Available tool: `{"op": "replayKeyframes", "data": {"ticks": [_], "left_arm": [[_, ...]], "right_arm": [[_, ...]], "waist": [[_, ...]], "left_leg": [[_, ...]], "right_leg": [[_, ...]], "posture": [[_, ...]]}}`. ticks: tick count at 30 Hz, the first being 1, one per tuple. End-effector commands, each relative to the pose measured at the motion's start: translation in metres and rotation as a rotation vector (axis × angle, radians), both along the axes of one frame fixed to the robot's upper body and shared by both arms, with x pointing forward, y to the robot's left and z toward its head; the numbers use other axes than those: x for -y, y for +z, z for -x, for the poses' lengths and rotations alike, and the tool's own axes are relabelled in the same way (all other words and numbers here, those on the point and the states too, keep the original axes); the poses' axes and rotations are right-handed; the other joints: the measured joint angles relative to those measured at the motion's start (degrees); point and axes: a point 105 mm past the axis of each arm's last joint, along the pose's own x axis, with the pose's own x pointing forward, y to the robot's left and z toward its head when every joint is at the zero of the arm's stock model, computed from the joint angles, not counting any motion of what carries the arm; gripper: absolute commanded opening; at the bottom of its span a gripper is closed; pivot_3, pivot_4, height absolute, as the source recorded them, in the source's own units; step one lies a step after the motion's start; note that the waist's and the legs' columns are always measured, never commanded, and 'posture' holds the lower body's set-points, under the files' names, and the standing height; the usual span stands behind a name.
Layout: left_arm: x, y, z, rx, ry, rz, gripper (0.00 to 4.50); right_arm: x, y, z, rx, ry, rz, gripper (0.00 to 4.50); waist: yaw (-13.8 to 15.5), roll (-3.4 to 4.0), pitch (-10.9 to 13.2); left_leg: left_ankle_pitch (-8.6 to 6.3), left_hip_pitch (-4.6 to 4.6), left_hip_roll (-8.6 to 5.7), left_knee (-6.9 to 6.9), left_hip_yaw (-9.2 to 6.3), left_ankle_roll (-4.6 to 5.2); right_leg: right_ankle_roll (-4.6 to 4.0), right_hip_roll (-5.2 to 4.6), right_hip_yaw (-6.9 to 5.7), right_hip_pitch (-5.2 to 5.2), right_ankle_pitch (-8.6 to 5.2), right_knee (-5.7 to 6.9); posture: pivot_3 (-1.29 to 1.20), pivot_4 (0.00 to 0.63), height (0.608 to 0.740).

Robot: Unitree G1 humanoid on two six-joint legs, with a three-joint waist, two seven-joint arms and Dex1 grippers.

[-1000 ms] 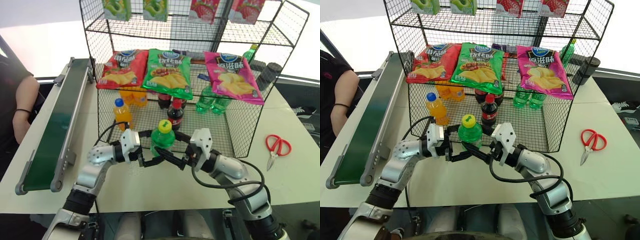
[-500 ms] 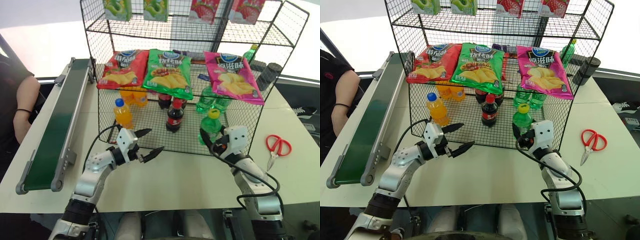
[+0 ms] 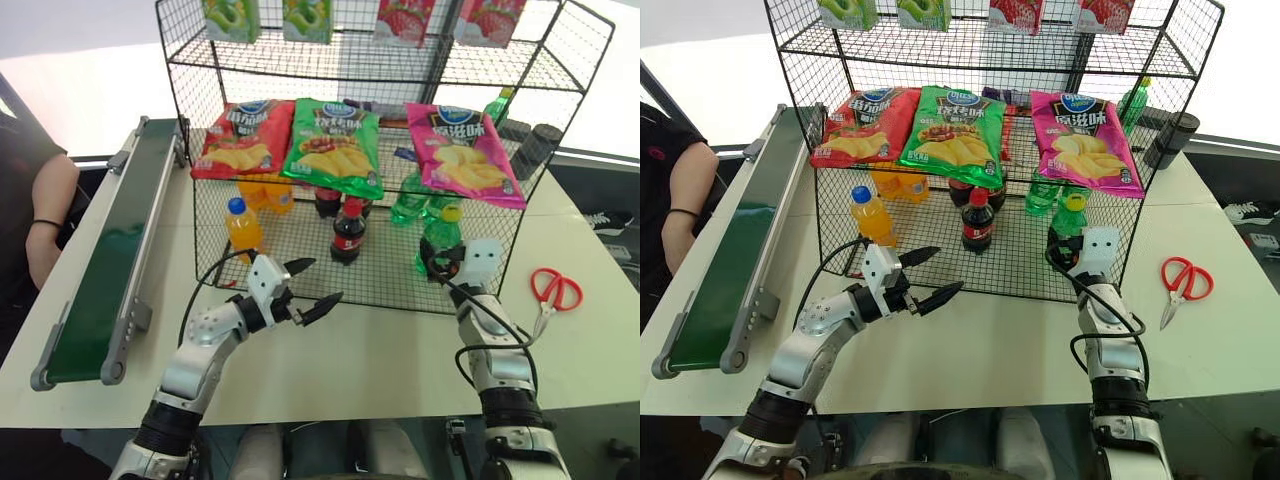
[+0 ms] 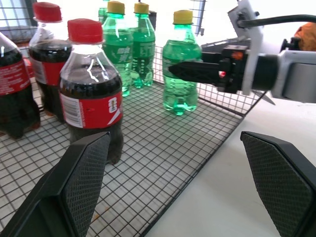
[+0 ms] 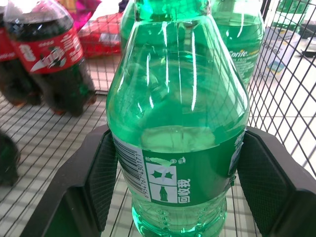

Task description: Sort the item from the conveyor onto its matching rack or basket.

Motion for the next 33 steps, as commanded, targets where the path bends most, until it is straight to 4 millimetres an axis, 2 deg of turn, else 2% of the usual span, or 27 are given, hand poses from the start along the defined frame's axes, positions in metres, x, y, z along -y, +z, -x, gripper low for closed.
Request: {"op": "replayKeyframes", "data": {"ticks": [1, 2, 4, 6, 11, 16, 19, 22, 25, 29, 33], "left_arm": [[0.003, 0.012, 0.004, 0.038, -0.036, 0.004, 4.49], [0.003, 0.012, 0.004, 0.038, -0.036, 0.002, 4.49], [0.003, 0.012, 0.005, 0.036, -0.041, -0.002, 4.50], [0.004, 0.012, 0.005, 0.035, -0.048, -0.004, 4.50], [0.006, 0.013, 0.006, 0.036, -0.063, -0.008, 4.50], [0.002, 0.014, 0.004, 0.035, -0.056, -0.003, 4.50], [-0.006, 0.015, -0.001, 0.036, -0.036, 0.001, 4.50], [-0.021, 0.012, -0.006, 0.033, -0.003, -0.032, 4.50], [-0.036, 0.010, -0.007, 0.029, 0.018, -0.065, 4.50], [-0.065, 0.002, -0.006, 0.024, 0.069, -0.162, 4.50], [-0.082, -0.005, -0.004, 0.007, 0.100, -0.219, 4.50]], "right_arm": [[0.003, 0.015, -0.003, 0.075, -0.012, -0.013, 2.93], [0.002, 0.014, -0.003, 0.075, -0.009, -0.018, 2.93], [0.001, 0.013, -0.001, 0.077, -0.006, -0.015, 3.95], [0.000, 0.013, 0.001, 0.081, -0.005, -0.005, 4.47], [-0.001, 0.018, 0.015, 0.100, -0.006, 0.070, 4.47], [-0.007, 0.020, 0.043, 0.095, 0.035, 0.148, 4.47], [-0.021, 0.025, 0.064, 0.098, 0.125, 0.183, 4.47], [-0.035, 0.033, 0.084, 0.105, 0.224, 0.217, 4.47], [-0.038, 0.041, 0.099, 0.103, 0.281, 0.231, 4.47], [-0.030, 0.050, 0.123, 0.077, 0.342, 0.242, 4.47], [-0.013, 0.049, 0.138, 0.023, 0.353, 0.253, 4.47]], "waist": [[0.0, 0.01, 0.0], [0.0, 0.00, 0.0], [0.0, 0.01, 0.0], [0.0, 0.01, 0.0], [0.0, 0.02, 0.0], [0.0, 0.03, 0.0], [0.0, 0.04, 0.0], [-0.1, 0.04, 0.0], [0.0, 0.03, 0.0], [0.2, 0.03, 0.0], [0.3, -0.01, 0.0]], "left_leg": [[0.00, 0.00, 0.00, 0.00, 0.00, 0.00], [0.00, 0.00, 0.00, 0.00, 0.00, 0.00], [0.00, 0.01, 0.00, 0.00, 0.00, 0.00], [0.00, 0.01, 0.01, 0.00, 0.00, 0.00], [0.00, 0.02, 0.01, 0.00, 0.00, 0.00], [0.00, 0.03, 0.01, -0.01, -0.02, 0.00], [0.00, 0.07, 0.00, 0.00, -0.01, 0.00], [-0.01, 0.12, 0.03, -0.02, -0.02, 0.01], [-0.01, 0.19, 0.03, -0.03, -0.01, 0.01], [-0.01, 0.24, 0.03, -0.05, -0.01, 0.02], [-0.01, 0.31, 0.01, -0.07, 0.00, 0.02]], "right_leg": [[0.00, 0.00, 0.00, 0.00, 0.00, 0.00], [0.00, 0.00, 0.01, 0.00, 0.00, 0.00], [0.00, -0.01, 0.01, 0.00, 0.00, 0.00], [0.00, -0.01, 0.01, 0.00, 0.00, 0.00], [0.00, -0.02, 0.02, 0.02, 0.00, 0.00], [0.00, -0.03, 0.02, 0.04, 0.00, -0.01], [0.00, -0.03, 0.04, 0.07, 0.00, 0.00], [-0.01, 0.01, 0.04, 0.09, -0.01, 0.00], [-0.02, 0.04, 0.05, 0.12, -0.01, 0.02], [-0.02, 0.03, 0.04, 0.18, -0.03, 0.00], [-0.03, -0.01, 0.04, 0.26, -0.03, -0.06]], "posture": [[0.00, 0.150, 0.740], [0.00, 0.150, 0.740], [0.00, 0.150, 0.740], [0.00, 0.150, 0.740], [0.00, 0.150, 0.740], [0.00, 0.150, 0.740], [0.00, 0.150, 0.740], [0.00, 0.150, 0.740], [0.00, 0.150, 0.740], [0.00, 0.150, 0.740], [0.00, 0.150, 0.740]]}}
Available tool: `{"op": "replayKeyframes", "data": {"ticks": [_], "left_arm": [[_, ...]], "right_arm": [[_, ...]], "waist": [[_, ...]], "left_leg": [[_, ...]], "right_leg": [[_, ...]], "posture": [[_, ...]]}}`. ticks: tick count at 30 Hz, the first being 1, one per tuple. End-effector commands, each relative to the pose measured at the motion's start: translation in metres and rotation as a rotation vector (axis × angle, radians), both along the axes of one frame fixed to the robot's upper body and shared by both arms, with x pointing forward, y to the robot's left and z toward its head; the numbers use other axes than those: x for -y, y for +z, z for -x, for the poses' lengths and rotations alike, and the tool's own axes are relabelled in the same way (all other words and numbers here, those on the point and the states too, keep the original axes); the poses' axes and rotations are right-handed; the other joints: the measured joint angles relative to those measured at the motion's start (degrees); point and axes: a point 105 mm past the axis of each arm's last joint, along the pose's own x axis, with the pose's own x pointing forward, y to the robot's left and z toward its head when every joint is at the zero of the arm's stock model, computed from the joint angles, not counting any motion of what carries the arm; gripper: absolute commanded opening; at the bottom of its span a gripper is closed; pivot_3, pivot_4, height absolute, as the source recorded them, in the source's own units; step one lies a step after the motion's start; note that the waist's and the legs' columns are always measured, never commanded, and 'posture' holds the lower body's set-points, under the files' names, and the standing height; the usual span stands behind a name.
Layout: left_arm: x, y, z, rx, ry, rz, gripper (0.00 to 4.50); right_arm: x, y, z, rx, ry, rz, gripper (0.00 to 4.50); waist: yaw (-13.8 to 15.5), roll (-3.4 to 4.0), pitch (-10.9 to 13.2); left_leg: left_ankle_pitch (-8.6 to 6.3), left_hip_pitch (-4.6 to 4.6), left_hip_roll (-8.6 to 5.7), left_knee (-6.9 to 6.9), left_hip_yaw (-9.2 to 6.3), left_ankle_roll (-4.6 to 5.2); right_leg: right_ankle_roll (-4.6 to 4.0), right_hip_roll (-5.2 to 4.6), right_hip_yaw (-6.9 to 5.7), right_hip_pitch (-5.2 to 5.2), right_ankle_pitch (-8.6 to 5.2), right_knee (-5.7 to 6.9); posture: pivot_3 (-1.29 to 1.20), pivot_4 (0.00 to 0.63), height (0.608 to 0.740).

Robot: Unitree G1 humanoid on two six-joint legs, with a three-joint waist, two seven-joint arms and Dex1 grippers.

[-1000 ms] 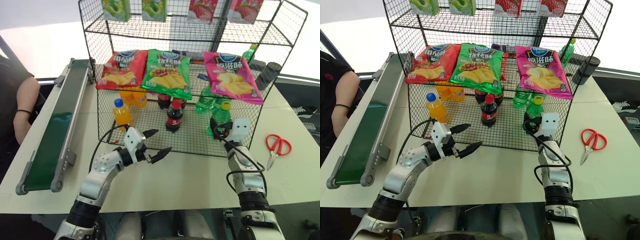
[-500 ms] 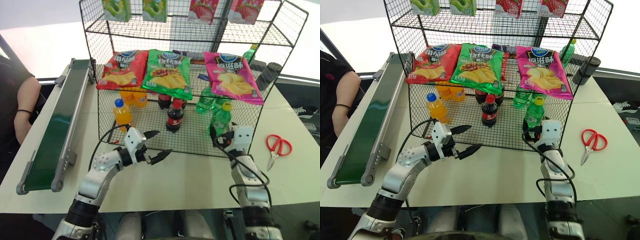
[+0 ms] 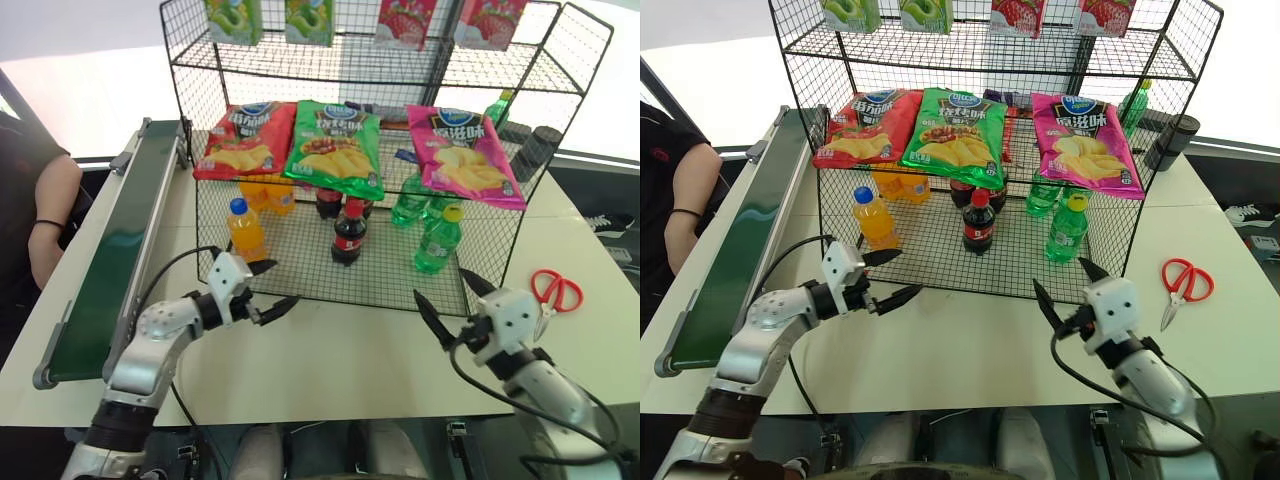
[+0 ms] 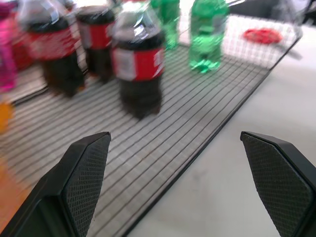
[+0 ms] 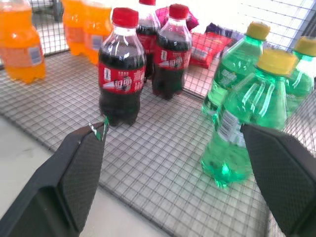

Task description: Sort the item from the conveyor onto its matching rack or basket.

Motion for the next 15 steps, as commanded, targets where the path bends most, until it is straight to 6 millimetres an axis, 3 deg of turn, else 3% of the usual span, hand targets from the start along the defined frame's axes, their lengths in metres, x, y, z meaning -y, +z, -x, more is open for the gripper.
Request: {"op": "replayKeyframes", "data": {"ticks": [1, 6, 15], "left_arm": [[-0.013, 0.005, 0.001, 0.035, 0.018, -0.025, 4.50], [-0.022, -0.002, 0.004, 0.029, 0.041, -0.043, 4.50], [-0.027, -0.011, 0.009, 0.015, 0.057, -0.039, 4.50]], "right_arm": [[0.014, 0.013, 0.012, 0.009, 0.012, 0.009, 4.47], [0.035, 0.003, 0.019, -0.044, -0.016, 0.049, 4.47], [0.038, 0.003, 0.016, -0.049, -0.011, 0.045, 4.47]], "waist": [[0.2, -0.01, 0.0], [0.9, -0.01, 0.0], [1.1, -0.01, 0.0]], "left_leg": [[0.00, 0.02, 0.00, 0.00, 0.00, 0.00], [0.00, 0.11, 0.01, -0.02, 0.06, 0.00], [-0.01, 0.18, 0.01, -0.04, 0.09, 0.01]], "right_leg": [[0.00, 0.00, 0.00, 0.02, 0.00, 0.00], [-0.02, 0.00, 0.03, 0.03, -0.01, 0.01], [-0.05, -0.02, 0.05, 0.09, -0.03, 0.01]], "posture": [[0.00, 0.150, 0.740], [0.00, 0.150, 0.740], [0.00, 0.150, 0.740]]}}
